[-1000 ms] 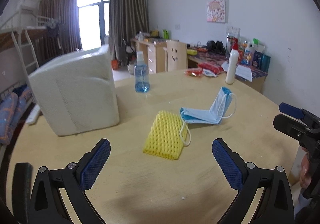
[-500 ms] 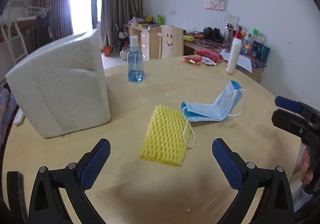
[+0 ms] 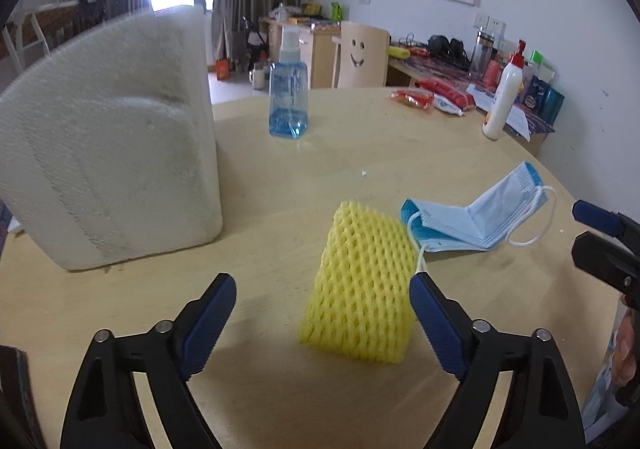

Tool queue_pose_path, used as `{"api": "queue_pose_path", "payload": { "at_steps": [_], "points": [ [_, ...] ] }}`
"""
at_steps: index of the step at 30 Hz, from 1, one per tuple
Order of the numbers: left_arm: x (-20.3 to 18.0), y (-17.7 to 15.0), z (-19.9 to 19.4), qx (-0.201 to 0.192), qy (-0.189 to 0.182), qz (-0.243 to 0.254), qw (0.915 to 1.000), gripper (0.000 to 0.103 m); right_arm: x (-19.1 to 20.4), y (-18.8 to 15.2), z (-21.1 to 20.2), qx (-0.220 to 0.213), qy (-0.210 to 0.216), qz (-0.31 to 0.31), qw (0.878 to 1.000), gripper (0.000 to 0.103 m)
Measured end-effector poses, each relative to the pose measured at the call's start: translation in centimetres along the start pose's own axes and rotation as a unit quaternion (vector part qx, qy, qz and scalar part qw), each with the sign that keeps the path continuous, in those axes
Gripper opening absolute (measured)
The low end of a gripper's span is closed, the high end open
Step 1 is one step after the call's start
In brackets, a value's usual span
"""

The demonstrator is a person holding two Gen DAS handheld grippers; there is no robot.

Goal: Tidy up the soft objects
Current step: 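Close the left gripper on the yellow foam net while the right gripper closes on the blue mask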

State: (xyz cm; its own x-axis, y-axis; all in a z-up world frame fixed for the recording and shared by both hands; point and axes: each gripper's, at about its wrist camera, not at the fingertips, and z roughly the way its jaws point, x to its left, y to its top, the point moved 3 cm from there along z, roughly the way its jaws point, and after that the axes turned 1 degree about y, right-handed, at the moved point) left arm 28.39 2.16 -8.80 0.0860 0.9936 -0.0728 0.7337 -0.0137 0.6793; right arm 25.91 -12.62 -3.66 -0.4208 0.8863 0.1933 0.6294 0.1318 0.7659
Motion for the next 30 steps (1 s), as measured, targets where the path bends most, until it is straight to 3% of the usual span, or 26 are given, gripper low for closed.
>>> {"api": "queue_pose_path", "payload": {
  "at_steps": [6,13,19,21,26,30],
  "points": [
    [-0.4,-0.4,0.8,0.020,-0.018,0.012,0.9996,0.071,-0.4,0.3,1.2,0.014,-0.001,0.005,1.000,0.103],
    [0.0,-0.7,1.7,0.041,-0.031,0.005,0.9986,0.049,-0.5,0.4,2.5,0.031,0.003,0.008,0.999,0.103],
    [-0.6,-0.8,1.6,0.038,-0.035,0.020,0.9985,0.044,-0.3,0.2,3.5,0.049,0.000,-0.001,0.999,0.100],
    [-0.8,-0.9,1.5,0.037,-0.043,0.023,0.9981,0.037,-0.4,0.0,3.8,0.055,-0.005,0.002,0.998,0.097],
    [-1.1,-1.0,1.4,0.026,-0.049,0.036,0.9978,0.025,-0.6,-0.3,4.3,0.070,-0.017,-0.001,0.997,0.077],
    [-1.3,-1.0,1.4,0.017,-0.047,0.044,0.9978,0.022,-0.8,-0.6,4.6,0.073,-0.018,0.002,0.997,0.073]
  ]
}}
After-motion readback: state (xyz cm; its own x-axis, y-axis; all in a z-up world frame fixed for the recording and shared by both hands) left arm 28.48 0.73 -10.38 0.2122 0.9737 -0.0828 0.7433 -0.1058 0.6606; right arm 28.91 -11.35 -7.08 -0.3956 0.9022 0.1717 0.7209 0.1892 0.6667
